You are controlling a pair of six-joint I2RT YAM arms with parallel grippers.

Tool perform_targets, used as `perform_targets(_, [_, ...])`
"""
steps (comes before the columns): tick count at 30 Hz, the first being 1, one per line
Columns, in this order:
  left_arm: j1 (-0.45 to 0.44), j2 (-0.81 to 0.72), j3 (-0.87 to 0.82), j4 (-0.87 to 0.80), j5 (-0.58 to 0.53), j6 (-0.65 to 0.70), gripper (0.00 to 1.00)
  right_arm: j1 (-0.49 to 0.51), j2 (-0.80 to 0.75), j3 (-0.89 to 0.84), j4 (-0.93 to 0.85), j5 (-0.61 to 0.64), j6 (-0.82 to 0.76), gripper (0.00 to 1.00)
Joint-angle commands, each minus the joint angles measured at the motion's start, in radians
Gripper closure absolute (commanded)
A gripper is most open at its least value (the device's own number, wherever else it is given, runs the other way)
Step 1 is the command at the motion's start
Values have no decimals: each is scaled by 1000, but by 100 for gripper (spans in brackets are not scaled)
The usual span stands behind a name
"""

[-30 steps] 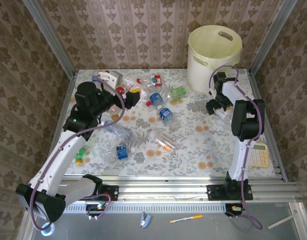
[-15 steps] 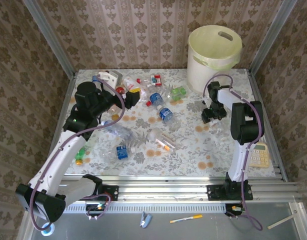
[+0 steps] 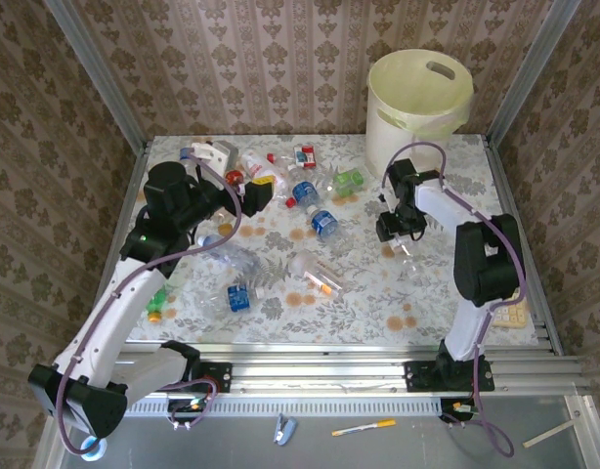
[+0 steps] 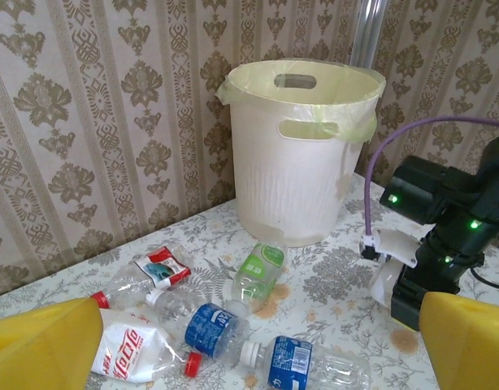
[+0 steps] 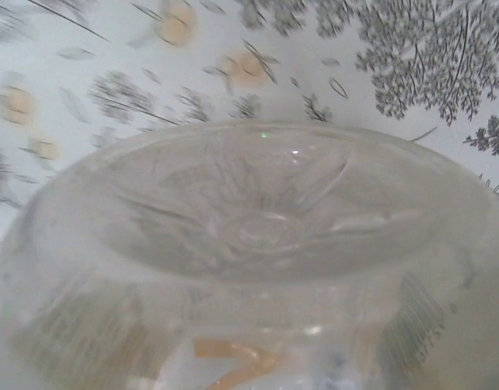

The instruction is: Throw the plastic bottles in the bin

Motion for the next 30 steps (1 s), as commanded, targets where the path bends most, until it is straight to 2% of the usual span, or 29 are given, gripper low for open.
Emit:
perform_targets(1, [-11,-17,20,28,-31,-54,0,51,-88,-10,34,-57,107,67])
perform_targets(4, [-17,-17,26,25,-82,-79,0,106,-138,-5,58,-85,166,71])
perform_targets(9, [-17,-27,27,-36,-105,-53,0,200,-218,1,117,-109,228,73])
perform_targets(13, [-17,-57,-12,-22,-110,-45,0,265,-255,42,151,-99,296,76])
perform_targets(17, [-17,-48,-25,-5,-57,-21,0,350,-267,109,183,-41,342,77])
perform_targets(21, [-17,-38,14,-73,58,-15,0,432,-246,193,217,18,392,77])
perform_targets(24, [-8,-66,-14,-81,52,-13,0,483,-216,257,224,76,397,78])
perform_targets(30, [35,-90,-29,-40,112,-40,0,553,-160,400,215,197,360,81])
